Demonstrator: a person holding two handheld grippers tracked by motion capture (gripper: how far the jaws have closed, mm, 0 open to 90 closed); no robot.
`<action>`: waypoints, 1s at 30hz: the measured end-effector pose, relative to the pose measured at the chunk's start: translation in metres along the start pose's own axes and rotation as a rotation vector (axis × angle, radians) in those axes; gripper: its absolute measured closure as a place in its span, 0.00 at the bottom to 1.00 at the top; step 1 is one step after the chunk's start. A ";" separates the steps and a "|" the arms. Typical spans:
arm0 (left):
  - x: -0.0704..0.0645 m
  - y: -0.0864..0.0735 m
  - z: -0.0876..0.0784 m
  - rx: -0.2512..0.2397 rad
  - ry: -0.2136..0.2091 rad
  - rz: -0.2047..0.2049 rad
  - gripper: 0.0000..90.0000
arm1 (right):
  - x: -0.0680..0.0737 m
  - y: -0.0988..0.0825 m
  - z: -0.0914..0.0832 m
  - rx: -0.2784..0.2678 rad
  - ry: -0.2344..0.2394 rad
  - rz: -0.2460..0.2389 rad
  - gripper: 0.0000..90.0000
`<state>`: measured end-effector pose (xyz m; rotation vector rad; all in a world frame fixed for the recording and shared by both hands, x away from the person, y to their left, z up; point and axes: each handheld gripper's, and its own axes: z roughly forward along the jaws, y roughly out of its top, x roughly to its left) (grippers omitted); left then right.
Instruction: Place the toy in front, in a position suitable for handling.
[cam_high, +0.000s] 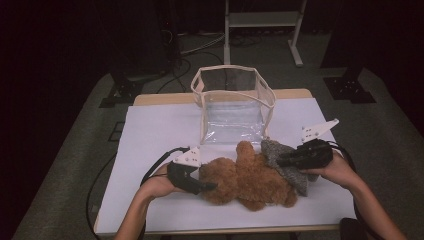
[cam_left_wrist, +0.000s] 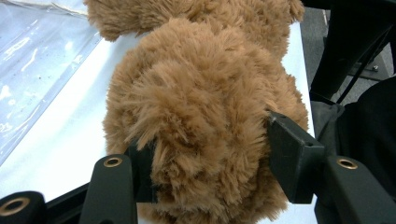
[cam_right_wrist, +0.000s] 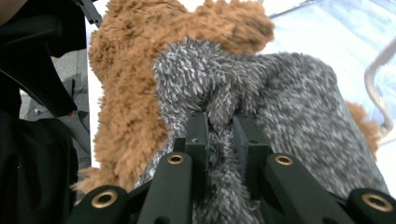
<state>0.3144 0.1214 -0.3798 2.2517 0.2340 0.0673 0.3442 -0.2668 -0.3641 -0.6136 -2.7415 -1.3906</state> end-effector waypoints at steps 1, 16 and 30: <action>0.001 0.000 0.000 -0.001 -0.001 -0.001 0.47 | 0.001 0.004 0.002 -0.001 0.004 -0.012 0.86; 0.005 -0.003 -0.003 -0.006 0.008 -0.018 0.47 | 0.002 -0.009 -0.001 -0.011 0.025 0.014 0.86; 0.011 -0.004 -0.002 0.000 0.026 -0.037 0.47 | 0.021 0.020 0.016 0.004 0.058 -0.086 0.86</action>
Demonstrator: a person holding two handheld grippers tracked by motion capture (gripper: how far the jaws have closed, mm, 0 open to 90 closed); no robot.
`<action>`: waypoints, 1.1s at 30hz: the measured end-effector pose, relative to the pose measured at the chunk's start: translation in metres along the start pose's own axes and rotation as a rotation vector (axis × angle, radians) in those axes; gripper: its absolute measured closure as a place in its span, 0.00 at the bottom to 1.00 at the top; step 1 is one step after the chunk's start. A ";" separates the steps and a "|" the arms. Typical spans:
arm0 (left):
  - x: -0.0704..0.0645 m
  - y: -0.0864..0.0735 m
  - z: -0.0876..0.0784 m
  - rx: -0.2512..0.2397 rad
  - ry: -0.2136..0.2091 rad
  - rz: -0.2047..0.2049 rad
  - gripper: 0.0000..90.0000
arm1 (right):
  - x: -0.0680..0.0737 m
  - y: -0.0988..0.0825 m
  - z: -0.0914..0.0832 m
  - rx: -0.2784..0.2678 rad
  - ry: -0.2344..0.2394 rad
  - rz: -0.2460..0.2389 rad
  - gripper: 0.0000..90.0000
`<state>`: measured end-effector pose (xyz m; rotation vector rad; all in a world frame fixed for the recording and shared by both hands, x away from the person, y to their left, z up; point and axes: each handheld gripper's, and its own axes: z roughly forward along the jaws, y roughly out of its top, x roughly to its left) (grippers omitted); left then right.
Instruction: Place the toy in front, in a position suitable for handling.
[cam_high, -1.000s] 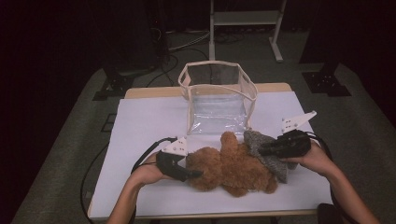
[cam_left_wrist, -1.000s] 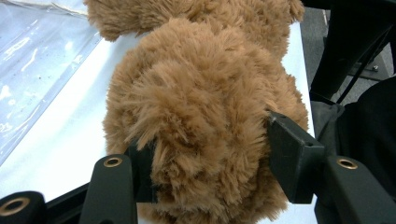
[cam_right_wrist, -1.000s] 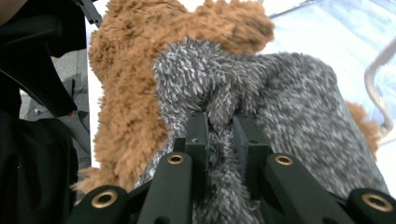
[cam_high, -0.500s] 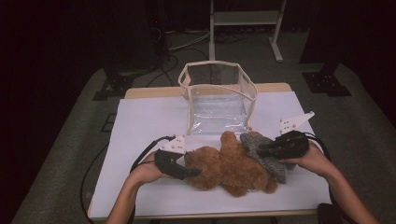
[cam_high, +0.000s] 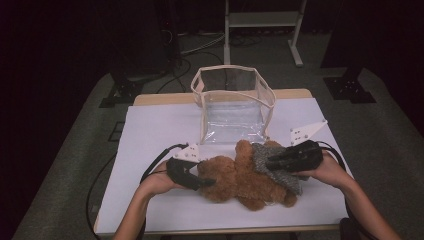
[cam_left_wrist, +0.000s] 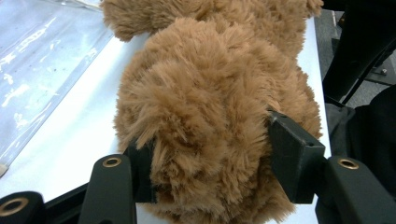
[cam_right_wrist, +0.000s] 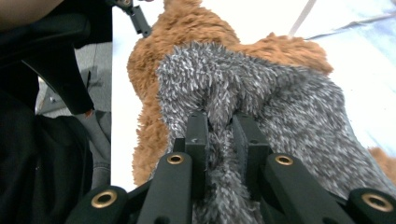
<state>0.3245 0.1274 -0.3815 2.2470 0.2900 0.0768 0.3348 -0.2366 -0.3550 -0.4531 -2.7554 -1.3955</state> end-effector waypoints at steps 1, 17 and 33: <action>0.001 0.000 -0.001 0.001 0.007 -0.003 0.47 | 0.000 -0.001 -0.001 0.000 -0.005 0.000 0.86; 0.013 0.005 -0.022 -0.054 0.128 -0.021 0.44 | -0.004 0.007 0.012 0.028 -0.057 -0.028 0.86; 0.014 0.004 0.006 0.019 0.157 -0.011 0.46 | -0.019 -0.005 -0.002 -0.032 -0.108 0.025 0.86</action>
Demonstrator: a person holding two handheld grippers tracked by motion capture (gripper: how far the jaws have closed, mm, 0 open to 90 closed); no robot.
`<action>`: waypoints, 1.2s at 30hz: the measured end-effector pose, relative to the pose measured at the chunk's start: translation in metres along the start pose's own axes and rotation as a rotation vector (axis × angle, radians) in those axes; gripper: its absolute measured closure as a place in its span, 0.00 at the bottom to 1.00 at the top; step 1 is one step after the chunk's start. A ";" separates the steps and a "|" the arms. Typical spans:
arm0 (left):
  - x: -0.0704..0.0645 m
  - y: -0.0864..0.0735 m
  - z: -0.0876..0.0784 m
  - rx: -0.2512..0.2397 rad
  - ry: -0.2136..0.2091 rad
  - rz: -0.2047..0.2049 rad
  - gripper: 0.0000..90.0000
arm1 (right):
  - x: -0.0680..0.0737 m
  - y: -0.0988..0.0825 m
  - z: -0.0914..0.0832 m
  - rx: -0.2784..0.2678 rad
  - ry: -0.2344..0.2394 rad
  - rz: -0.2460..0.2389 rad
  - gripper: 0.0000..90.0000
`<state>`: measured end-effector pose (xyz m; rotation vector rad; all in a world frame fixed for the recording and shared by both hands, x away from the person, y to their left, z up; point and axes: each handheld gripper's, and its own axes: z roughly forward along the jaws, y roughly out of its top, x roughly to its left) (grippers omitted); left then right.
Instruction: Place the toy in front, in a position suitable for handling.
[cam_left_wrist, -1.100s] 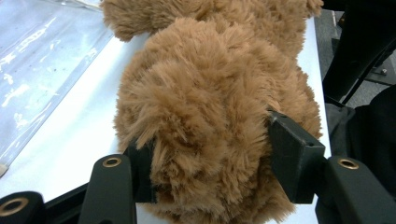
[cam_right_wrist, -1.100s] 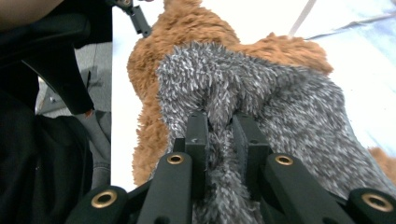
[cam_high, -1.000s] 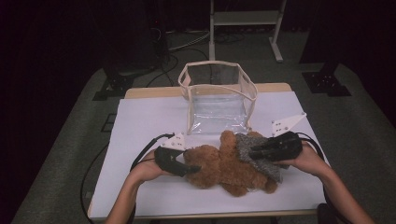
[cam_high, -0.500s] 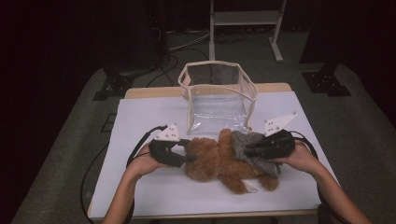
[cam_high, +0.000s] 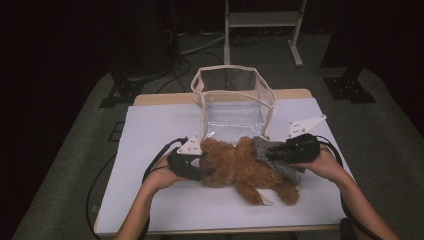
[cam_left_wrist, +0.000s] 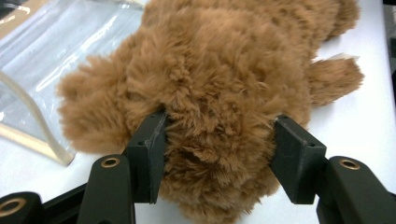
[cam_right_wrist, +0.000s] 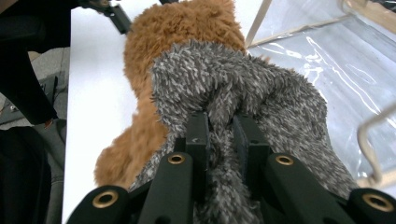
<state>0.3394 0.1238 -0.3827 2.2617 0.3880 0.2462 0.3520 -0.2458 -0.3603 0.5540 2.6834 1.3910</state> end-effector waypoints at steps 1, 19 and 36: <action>0.001 -0.001 0.000 -0.002 -0.003 -0.008 0.46 | 0.000 -0.005 -0.003 -0.007 -0.003 0.007 0.86; -0.010 0.006 0.009 -0.013 -0.081 -0.013 0.41 | 0.015 0.024 0.015 0.021 0.016 -0.085 0.86; -0.011 -0.010 0.006 -0.099 -0.160 -0.044 0.44 | 0.024 0.078 0.086 0.106 0.116 -0.147 0.86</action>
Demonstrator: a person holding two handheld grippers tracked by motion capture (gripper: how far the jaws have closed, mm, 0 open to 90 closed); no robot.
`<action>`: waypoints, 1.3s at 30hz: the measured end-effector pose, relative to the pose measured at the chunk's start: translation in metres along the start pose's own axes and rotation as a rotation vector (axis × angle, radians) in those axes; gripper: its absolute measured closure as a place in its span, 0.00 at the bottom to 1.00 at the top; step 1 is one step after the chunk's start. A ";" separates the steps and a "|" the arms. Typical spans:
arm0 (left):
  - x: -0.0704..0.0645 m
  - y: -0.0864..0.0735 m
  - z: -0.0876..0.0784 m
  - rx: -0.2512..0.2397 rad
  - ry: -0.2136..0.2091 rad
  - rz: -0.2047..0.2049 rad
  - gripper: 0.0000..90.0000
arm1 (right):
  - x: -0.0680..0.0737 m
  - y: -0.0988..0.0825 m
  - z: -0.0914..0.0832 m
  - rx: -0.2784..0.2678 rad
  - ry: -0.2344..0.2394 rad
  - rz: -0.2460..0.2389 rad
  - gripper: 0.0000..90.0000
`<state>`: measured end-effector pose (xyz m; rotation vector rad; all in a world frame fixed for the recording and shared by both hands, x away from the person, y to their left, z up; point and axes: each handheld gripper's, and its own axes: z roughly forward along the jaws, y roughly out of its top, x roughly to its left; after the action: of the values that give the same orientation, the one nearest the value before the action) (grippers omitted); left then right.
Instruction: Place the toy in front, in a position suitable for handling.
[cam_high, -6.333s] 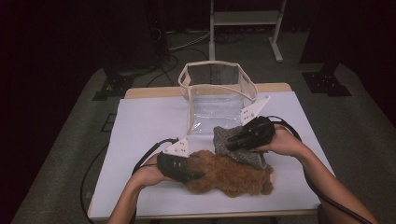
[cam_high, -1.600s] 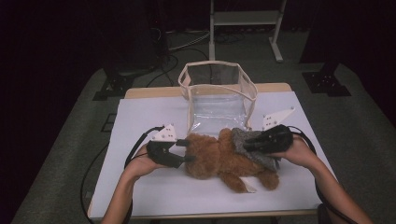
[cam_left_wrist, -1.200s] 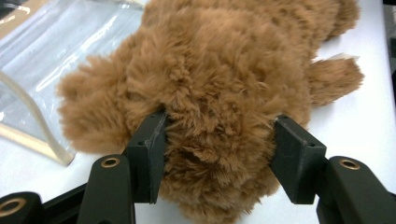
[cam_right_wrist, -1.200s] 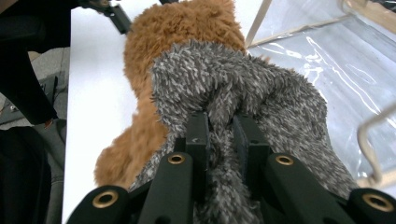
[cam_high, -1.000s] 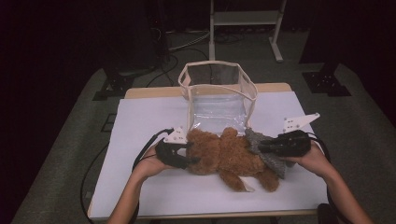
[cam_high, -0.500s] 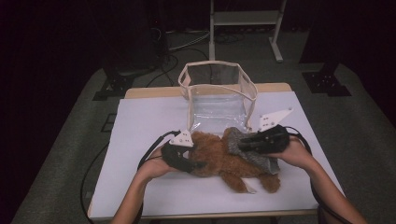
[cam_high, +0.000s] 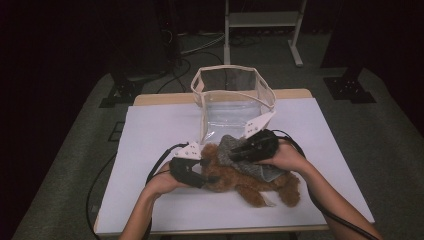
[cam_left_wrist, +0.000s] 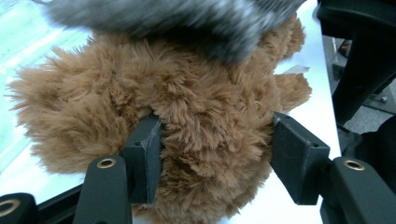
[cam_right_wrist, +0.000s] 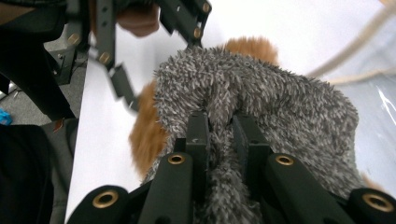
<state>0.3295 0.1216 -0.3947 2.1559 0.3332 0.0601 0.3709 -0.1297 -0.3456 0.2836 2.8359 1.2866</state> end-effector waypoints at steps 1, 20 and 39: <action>-0.001 0.000 0.001 -0.004 -0.001 0.000 0.44 | -0.001 0.005 0.005 -0.002 0.009 0.002 0.86; -0.009 -0.001 0.002 0.020 -0.010 0.043 0.44 | -0.030 -0.007 -0.031 0.063 -0.063 0.065 0.86; -0.010 0.020 0.013 0.029 -0.048 0.010 0.39 | 0.026 -0.048 -0.059 0.044 0.037 0.020 0.86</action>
<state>0.3261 0.0978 -0.3854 2.1838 0.2976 0.0092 0.3325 -0.2003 -0.3404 0.2921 2.9025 1.2468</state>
